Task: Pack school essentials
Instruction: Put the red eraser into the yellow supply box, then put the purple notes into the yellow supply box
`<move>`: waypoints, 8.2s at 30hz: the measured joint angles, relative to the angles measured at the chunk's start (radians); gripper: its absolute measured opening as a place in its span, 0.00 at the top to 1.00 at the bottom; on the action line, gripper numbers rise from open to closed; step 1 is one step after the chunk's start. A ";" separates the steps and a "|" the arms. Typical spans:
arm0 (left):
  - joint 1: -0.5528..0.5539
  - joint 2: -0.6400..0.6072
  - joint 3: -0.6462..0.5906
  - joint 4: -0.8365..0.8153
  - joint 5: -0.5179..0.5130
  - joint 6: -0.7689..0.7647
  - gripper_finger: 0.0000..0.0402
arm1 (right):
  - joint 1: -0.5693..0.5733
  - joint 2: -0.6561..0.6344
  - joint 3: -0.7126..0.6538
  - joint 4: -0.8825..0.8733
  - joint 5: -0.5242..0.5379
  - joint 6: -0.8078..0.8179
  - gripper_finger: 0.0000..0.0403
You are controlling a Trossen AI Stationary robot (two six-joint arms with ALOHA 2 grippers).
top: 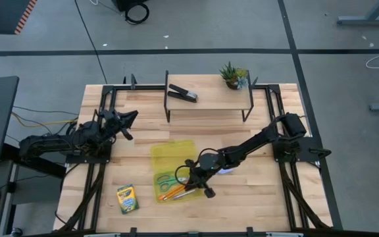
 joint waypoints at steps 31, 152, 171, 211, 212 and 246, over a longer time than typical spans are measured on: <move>0.000 0.000 0.000 0.000 0.000 0.000 0.90 | -0.008 -0.052 -0.002 -0.164 -0.007 -0.009 0.78; 0.000 0.000 0.000 0.000 0.000 0.000 0.93 | -0.144 -0.498 -0.519 -0.524 0.190 -0.110 0.49; 0.000 0.000 0.000 0.000 0.000 0.000 0.93 | -0.143 -0.496 -0.522 -0.497 0.178 0.149 0.95; 0.000 0.000 0.000 0.000 0.000 0.000 0.93 | 0.054 -0.491 -0.518 -0.316 0.309 -0.159 0.47; 0.000 0.000 0.000 0.000 0.000 0.000 0.93 | 0.061 -0.491 -0.522 -0.317 0.328 -0.159 0.48; 0.000 0.000 0.000 0.000 0.000 0.001 0.92 | 0.107 -0.335 -0.534 -0.159 0.435 -0.042 0.93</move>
